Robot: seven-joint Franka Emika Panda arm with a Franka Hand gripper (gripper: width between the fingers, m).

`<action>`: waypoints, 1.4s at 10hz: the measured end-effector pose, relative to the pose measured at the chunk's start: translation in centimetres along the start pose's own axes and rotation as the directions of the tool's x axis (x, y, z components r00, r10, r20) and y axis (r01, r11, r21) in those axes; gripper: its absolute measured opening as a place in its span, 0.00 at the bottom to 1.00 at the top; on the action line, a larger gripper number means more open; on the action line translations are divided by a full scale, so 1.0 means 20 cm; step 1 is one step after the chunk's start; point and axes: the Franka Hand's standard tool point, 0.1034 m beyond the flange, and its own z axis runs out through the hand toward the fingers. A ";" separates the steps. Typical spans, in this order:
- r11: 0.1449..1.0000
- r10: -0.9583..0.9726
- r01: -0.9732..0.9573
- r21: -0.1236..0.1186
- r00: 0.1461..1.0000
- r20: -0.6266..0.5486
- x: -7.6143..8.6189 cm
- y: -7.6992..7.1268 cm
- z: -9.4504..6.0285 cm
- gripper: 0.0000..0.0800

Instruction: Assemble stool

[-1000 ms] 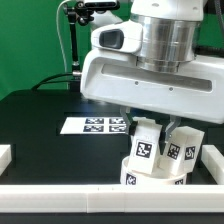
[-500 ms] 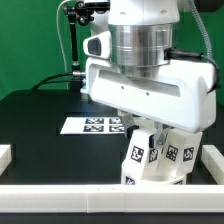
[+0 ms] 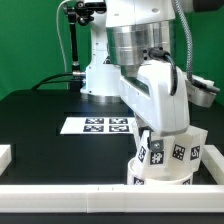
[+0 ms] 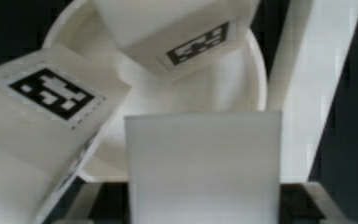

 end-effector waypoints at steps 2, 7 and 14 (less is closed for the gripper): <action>0.993 0.120 -0.120 -0.001 0.993 0.000 0.00 0.00 0.00 0.43; 0.869 0.492 -0.492 0.040 0.870 0.027 0.00 -0.02 0.00 0.43; 0.679 0.723 -0.730 0.076 0.683 0.102 -0.10 -0.03 0.02 0.43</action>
Offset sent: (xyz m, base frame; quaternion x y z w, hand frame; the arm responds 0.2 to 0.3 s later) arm 0.0000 0.0000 0.0000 0.0000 0.0000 0.1938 0.9810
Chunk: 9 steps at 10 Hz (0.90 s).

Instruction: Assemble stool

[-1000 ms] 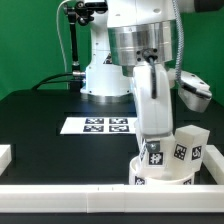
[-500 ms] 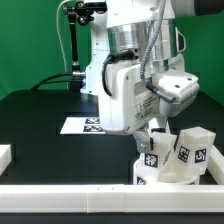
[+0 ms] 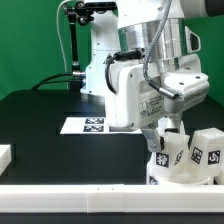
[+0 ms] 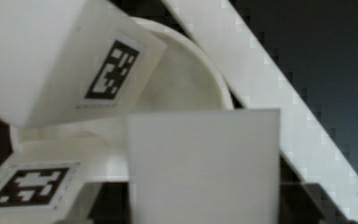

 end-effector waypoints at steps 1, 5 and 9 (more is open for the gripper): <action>1.000 0.010 -0.010 -0.003 1.000 0.007 -0.01 0.01 0.00 0.43; 0.999 -0.045 0.045 -0.006 0.999 0.017 -0.03 0.02 -0.02 0.78; 0.984 -0.176 0.176 0.013 0.983 0.050 -0.08 0.00 -0.10 0.81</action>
Offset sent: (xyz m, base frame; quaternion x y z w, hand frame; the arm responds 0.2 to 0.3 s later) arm 0.0000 0.0000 0.0000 0.0000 0.0000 0.0000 1.0000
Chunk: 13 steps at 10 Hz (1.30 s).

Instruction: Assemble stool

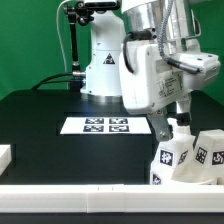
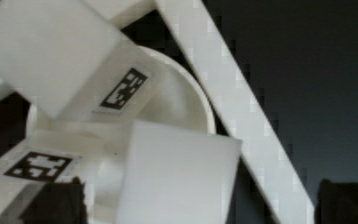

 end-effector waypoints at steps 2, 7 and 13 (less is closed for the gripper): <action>0.979 -0.202 0.202 -0.005 0.979 -0.011 0.01 0.00 0.00 0.81; 0.593 -0.805 0.803 -0.056 0.590 -0.067 -0.04 -0.01 -0.02 0.81; 0.013 -0.998 0.997 -0.083 0.008 -0.058 -0.03 -0.04 -0.02 0.81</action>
Offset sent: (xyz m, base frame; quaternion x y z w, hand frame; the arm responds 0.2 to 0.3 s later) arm 0.0009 0.0034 0.0090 -0.0285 0.0708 -0.4404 0.8946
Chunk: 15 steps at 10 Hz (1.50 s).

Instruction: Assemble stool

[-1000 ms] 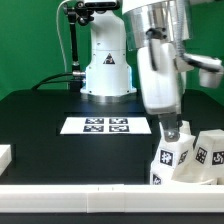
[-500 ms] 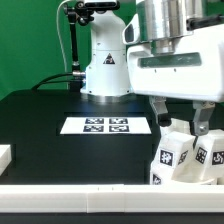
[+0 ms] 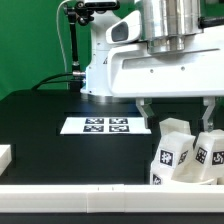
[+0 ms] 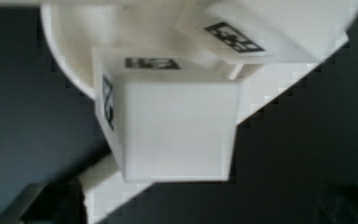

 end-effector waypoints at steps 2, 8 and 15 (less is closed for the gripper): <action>0.976 -0.216 0.216 0.002 0.976 0.005 -0.01 -0.01 0.01 0.81; 0.821 -0.571 0.571 -0.024 0.821 0.014 0.01 0.04 0.01 0.81; 0.442 -0.896 0.897 -0.030 0.442 0.033 -0.11 0.05 0.07 0.81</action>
Offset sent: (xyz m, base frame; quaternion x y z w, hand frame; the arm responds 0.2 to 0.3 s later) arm -0.0204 0.0195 -0.0049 0.0737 -0.0597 -0.2400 0.9661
